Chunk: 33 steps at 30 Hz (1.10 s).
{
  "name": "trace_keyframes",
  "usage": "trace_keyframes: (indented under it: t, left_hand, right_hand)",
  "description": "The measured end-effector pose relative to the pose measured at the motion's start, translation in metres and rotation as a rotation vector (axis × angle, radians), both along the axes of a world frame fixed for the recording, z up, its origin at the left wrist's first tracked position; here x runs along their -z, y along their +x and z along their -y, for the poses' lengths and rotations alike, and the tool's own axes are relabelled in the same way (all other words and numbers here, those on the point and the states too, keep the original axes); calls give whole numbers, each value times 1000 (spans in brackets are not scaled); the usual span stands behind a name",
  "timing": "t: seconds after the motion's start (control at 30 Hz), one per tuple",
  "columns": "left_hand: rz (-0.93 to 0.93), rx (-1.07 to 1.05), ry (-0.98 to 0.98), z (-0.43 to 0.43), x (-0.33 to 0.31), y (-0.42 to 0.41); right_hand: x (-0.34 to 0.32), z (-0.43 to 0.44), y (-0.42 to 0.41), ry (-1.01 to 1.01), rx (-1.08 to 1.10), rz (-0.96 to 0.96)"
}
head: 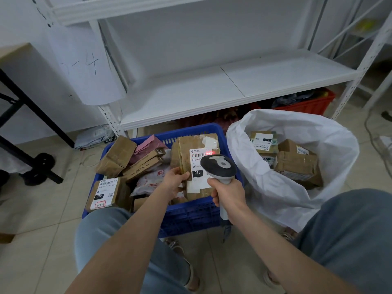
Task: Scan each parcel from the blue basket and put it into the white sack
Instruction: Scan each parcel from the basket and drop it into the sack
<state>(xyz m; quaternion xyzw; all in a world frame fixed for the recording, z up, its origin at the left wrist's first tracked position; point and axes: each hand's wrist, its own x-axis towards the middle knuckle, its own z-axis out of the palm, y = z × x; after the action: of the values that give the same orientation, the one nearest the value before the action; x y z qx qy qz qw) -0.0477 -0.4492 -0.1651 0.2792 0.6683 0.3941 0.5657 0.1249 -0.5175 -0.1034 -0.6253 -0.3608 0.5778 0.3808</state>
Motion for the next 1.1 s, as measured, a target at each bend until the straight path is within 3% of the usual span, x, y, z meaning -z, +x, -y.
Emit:
trace_keyframes:
  t: [0.7,0.97,1.1]
  left_hand:
    - [-99,138,38,-20,-43,31]
    - [-206,255,94,-88,-97,102]
    - [-215,335,16,-118,-109,168]
  right_hand:
    - [-16,-25,26,39,39,-82]
    - [-35,-76,106,110,353,-53]
    - [-31,-95,157,79,476,-128]
